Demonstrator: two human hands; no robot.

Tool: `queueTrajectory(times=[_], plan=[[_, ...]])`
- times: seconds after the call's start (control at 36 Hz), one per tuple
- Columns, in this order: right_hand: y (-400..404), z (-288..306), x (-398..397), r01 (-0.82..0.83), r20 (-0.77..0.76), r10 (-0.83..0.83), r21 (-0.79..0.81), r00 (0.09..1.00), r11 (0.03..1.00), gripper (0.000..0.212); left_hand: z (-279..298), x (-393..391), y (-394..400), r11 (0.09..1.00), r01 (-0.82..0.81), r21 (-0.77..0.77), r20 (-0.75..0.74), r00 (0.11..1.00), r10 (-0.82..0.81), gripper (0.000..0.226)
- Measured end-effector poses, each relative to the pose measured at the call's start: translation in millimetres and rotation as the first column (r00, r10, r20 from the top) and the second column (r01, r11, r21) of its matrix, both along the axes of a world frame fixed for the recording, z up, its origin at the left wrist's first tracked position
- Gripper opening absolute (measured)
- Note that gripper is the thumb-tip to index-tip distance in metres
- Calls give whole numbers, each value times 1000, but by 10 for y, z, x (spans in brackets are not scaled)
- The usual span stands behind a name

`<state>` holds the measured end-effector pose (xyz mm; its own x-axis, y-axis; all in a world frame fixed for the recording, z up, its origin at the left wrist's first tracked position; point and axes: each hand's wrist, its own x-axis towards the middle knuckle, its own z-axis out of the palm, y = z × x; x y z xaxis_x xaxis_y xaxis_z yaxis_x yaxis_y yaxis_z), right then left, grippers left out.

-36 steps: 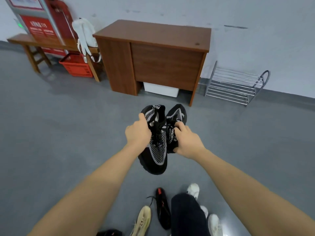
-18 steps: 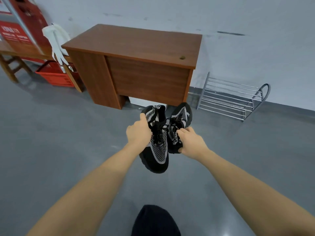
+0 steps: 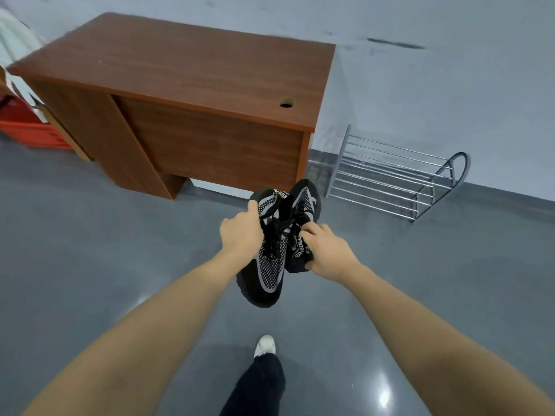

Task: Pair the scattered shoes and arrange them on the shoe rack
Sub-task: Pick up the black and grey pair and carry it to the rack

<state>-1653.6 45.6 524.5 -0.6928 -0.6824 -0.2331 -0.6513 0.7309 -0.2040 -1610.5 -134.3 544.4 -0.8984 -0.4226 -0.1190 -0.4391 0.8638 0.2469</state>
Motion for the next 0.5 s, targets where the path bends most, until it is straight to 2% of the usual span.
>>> queueTrajectory(times=[0.14,0.25,0.5], plan=[[155,-187,-571,43,25,-43,-11,999,999,45,-209,-654,119,1000,3,-13,20,1000,-3,30],[401,-406,-995,70,72,-68,-19,995,997,50,-394,-1100,339,1000,18,4,51,999,-18,22],[1112,-976,-2077,26,197,-21,-22,980,999,47,-859,-2071,1022,999,-20,30,124,992,16,18]])
